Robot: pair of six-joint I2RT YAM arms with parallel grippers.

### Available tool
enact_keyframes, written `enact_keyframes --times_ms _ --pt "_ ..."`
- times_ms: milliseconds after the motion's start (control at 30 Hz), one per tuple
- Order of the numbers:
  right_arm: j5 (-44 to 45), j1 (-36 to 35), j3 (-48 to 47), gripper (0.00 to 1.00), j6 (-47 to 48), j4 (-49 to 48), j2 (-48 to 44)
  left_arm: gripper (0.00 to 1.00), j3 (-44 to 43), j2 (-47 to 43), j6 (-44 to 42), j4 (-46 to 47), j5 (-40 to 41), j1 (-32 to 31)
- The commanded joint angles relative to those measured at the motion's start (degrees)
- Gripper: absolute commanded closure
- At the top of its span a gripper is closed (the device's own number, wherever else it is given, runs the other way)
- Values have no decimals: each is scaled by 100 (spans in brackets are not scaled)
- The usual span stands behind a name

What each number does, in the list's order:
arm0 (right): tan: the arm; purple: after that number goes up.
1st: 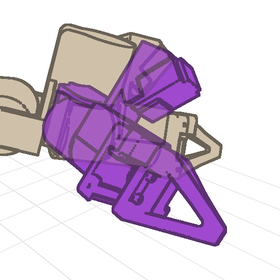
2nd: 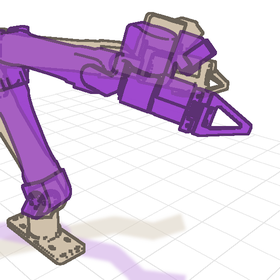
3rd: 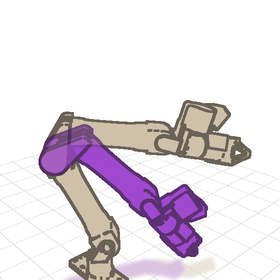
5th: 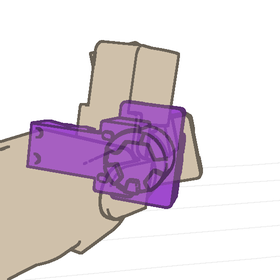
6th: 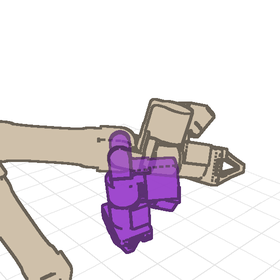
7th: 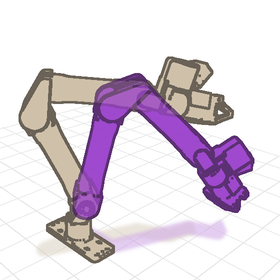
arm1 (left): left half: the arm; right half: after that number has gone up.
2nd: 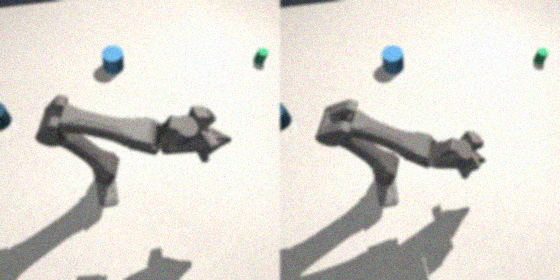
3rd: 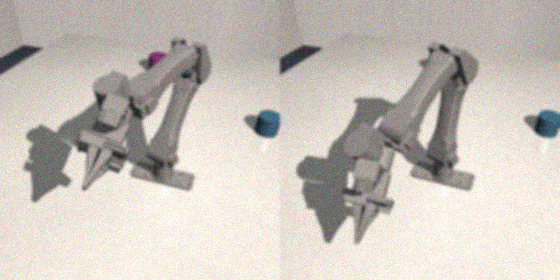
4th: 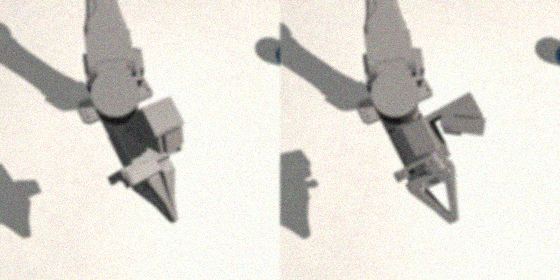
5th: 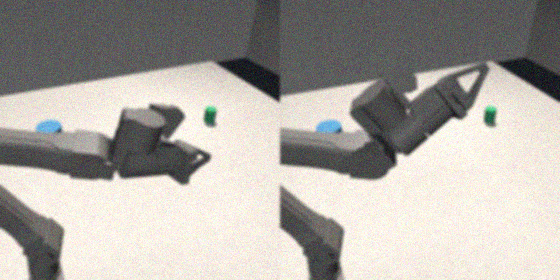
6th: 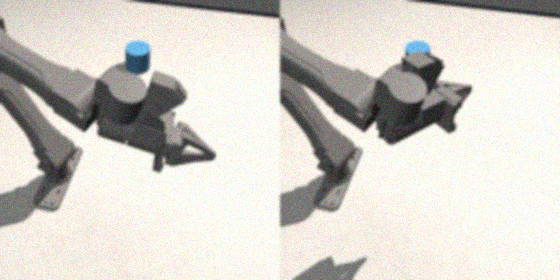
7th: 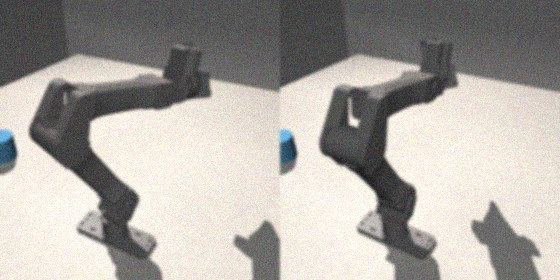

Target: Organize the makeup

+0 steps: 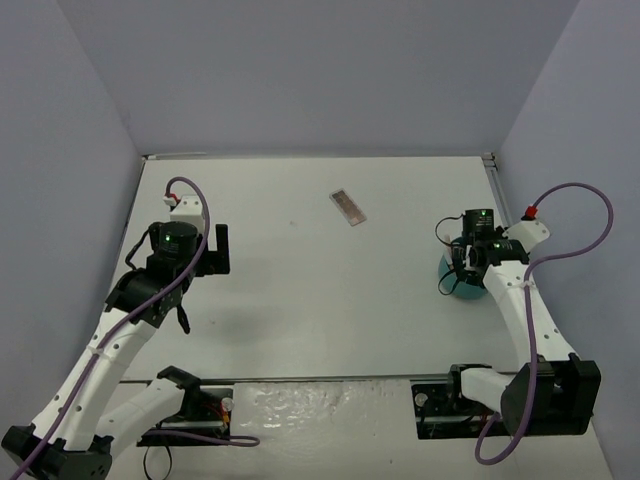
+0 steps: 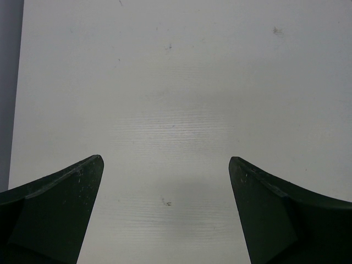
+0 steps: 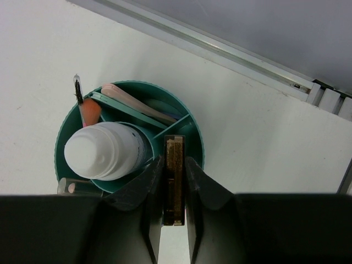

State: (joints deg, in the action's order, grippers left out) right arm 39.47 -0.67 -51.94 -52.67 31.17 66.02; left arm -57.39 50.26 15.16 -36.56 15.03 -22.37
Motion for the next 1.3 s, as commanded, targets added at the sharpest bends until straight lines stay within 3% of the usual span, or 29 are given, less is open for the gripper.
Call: enact_keyframes --times_ms 0,200,533,900,1067,1200,1267 --pt "184 40 16 73 -50 -266 82 3 -125 10 55 323 -7 56" --pt "115 40 -51 56 19 -296 138 3 -122 10 48 325 -17 68" --pt "-222 38 -309 47 475 -287 -388 3 -91 34 48 342 -52 108" --pt "-965 40 -1157 25 1964 -21 -1430 3 -88 126 66 369 -142 190" --pt "-2754 32 -1837 15 3599 -376 -1088 3 -80 174 75 393 -225 247" --pt "-3949 -74 -2334 10 4211 -465 -221 3 -58 230 90 406 -241 291" --pt "-4128 -292 -2571 9 4470 -526 178 3 -37 238 83 425 -220 307"
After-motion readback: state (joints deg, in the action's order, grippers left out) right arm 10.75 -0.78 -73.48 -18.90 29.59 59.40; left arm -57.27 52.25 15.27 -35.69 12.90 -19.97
